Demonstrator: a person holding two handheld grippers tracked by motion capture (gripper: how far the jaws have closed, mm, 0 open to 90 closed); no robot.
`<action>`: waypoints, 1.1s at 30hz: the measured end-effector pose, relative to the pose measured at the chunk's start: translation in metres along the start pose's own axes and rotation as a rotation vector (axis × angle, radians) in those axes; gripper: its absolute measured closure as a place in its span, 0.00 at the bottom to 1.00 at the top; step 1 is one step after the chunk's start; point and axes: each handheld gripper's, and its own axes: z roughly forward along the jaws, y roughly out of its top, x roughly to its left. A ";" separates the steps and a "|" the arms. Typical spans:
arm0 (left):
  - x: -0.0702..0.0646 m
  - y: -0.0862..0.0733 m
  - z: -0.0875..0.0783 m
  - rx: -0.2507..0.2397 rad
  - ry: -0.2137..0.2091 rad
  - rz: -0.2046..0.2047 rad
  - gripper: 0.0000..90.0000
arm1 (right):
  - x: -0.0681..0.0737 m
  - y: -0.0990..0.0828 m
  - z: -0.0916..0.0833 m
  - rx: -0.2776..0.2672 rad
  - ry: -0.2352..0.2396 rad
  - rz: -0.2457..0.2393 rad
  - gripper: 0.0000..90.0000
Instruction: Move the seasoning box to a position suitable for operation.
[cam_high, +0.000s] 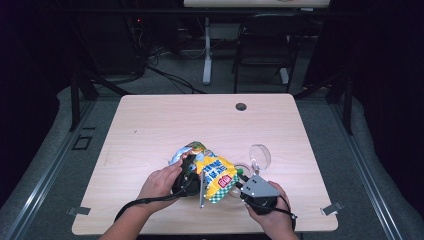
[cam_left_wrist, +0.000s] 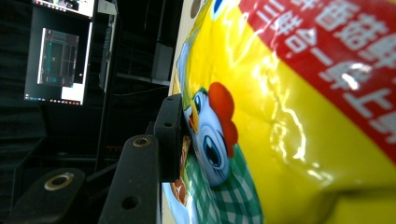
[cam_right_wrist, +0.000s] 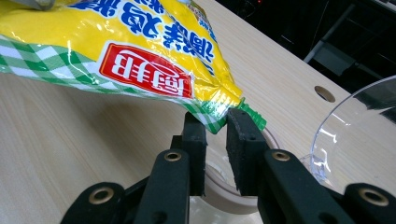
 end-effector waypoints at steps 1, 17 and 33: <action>0.000 0.000 0.000 0.001 0.001 0.002 0.69 | 0.000 0.000 0.000 0.001 0.001 -0.001 0.87; -0.001 0.002 -0.002 0.011 0.037 0.030 0.69 | 0.002 0.000 0.001 0.005 -0.007 -0.003 0.87; -0.002 0.002 -0.004 0.027 0.075 0.082 0.69 | 0.003 -0.002 0.004 0.007 0.005 0.000 0.87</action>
